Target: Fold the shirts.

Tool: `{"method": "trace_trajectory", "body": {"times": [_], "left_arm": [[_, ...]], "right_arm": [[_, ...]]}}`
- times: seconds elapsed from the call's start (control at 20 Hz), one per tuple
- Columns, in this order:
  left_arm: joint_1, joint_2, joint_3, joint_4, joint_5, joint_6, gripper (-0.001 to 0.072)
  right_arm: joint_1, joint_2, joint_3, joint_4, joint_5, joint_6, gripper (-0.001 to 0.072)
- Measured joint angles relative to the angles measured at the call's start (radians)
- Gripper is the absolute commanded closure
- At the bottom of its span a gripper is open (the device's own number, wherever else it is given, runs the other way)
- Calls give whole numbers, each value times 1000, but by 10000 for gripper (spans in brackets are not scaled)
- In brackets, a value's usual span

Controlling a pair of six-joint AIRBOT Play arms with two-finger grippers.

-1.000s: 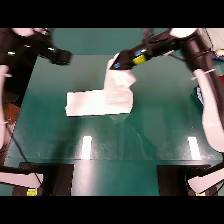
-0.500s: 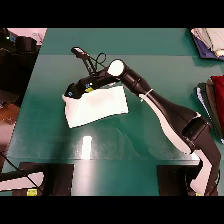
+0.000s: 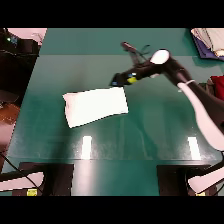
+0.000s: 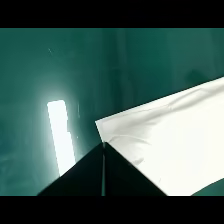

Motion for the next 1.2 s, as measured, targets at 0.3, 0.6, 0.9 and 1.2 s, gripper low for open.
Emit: {"method": "trace_trajectory", "body": {"times": [0.3,0.6,0.9,1.2], "left_arm": [[0,-6,-121,-64,34,0,685],[0,-6,-186,-112,58,0,685],[0,-7,-196,-132,61,0,685],[-1,-6,-196,-189,61,0,685]], "right_arm": [[-169,6,-245,33,36,27,8],[-121,-139,-202,166,69,34,50],[13,-263,-16,154,46,31,621],[19,-274,102,173,42,23,695]]}}
